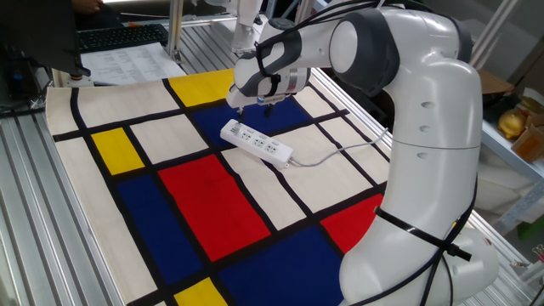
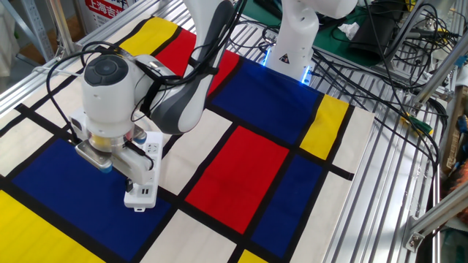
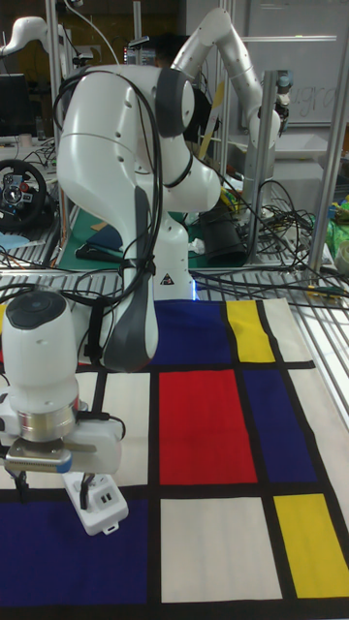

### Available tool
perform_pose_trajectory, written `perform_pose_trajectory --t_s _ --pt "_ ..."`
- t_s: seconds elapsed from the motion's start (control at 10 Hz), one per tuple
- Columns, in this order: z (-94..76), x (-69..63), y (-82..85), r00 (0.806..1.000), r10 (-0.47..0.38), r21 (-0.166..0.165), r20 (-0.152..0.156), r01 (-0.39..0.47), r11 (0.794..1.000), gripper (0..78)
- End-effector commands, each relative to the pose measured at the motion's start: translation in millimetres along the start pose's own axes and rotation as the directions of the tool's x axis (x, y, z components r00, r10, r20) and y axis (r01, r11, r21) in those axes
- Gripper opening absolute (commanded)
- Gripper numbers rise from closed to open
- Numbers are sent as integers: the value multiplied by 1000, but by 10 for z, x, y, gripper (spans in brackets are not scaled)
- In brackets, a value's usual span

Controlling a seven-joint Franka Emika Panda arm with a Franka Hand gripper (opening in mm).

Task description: Turn on the power strip by pressing the button

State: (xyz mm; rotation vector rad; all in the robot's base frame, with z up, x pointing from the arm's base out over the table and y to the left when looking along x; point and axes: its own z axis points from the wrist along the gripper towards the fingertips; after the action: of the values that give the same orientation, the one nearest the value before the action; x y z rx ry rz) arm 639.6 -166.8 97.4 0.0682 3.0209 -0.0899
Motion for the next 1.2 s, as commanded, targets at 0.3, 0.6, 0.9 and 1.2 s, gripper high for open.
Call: perform_pose_trajectory --t_s 0.3,0.6,0.9,1.2 --pt "11 35 11 1000 2 4 -14 -2 1000 774" --pt "16 45 14 1000 8 5 -5 -8 1000 774" --pt "27 42 -9 1000 4 5 -7 -4 1000 774" --pt "36 42 -22 1000 2 4 -6 -2 1000 774"
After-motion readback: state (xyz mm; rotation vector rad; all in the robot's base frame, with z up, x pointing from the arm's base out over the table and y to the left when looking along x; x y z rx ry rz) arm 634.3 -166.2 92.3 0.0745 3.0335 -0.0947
